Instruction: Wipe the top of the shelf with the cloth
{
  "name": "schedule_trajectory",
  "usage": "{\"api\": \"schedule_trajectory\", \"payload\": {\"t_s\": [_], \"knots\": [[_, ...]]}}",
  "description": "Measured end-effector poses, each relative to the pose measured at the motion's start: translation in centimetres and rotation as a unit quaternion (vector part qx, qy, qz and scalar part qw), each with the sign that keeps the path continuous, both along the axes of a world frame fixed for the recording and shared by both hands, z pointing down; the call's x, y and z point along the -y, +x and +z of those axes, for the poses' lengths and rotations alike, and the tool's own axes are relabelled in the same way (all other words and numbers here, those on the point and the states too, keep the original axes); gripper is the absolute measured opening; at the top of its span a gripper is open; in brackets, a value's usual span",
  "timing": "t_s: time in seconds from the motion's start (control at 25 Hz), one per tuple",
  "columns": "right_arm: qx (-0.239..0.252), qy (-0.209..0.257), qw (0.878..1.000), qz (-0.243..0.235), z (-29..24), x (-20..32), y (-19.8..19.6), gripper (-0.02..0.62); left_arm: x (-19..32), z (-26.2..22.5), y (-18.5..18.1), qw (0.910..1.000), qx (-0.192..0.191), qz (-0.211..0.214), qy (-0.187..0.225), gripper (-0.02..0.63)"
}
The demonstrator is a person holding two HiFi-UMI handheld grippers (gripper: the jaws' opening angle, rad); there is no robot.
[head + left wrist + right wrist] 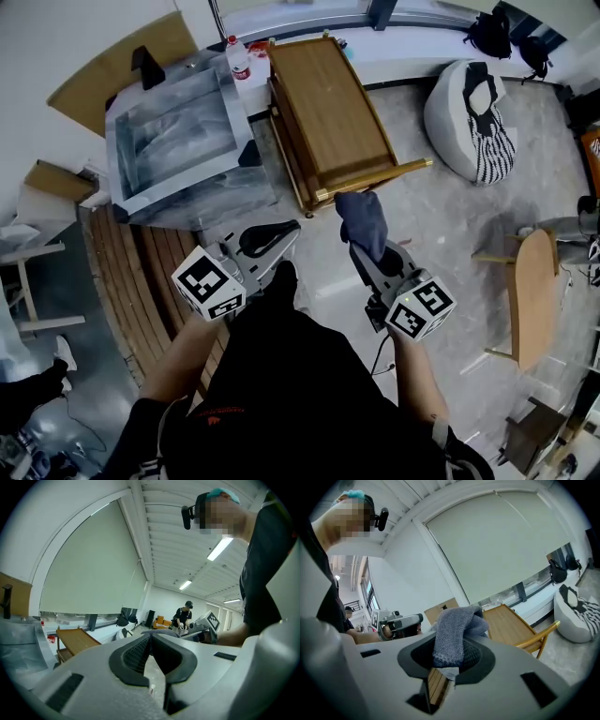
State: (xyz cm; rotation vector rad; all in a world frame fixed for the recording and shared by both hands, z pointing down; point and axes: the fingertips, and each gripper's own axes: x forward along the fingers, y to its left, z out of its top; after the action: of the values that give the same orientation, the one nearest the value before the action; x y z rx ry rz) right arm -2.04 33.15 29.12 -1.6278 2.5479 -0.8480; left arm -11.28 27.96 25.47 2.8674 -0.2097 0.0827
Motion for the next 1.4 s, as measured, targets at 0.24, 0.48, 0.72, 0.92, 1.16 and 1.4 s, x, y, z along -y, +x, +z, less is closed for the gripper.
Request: {"api": "schedule_trajectory", "payload": {"t_s": [0.24, 0.48, 0.72, 0.92, 1.16, 1.4], "knots": [[-0.003, -0.018, 1.000, 0.013, 0.4, 5.6, 1.6, 0.089, 6.5, 0.4, 1.4, 0.9999, -0.001, 0.009, -0.010, 0.028], [-0.003, -0.032, 0.999, 0.024, 0.6, 10.6, 2.6, 0.089, 12.0, 0.7, 2.3, 0.9998, 0.002, 0.015, -0.016, 0.028], [-0.004, -0.043, 0.999, 0.024, 1.1, 15.4, 3.0, 0.089, 16.9, 1.3, 2.6, 0.9997, 0.003, 0.013, -0.022, 0.028], [-0.006, -0.052, 0.998, 0.026, 1.3, 18.6, 3.0, 0.089, 19.6, 1.5, 2.2, 0.9999, 0.005, 0.008, -0.013, 0.028], [-0.014, -0.057, 0.998, 0.022, 1.5, 20.6, 3.1, 0.089, 21.6, 2.1, 1.5, 0.9998, 0.005, 0.002, -0.020, 0.028], [-0.013, -0.053, 0.998, 0.025, 0.9, 22.3, 3.8, 0.089, 23.2, 1.7, 1.5, 0.9999, 0.005, 0.000, -0.016, 0.028]]}}
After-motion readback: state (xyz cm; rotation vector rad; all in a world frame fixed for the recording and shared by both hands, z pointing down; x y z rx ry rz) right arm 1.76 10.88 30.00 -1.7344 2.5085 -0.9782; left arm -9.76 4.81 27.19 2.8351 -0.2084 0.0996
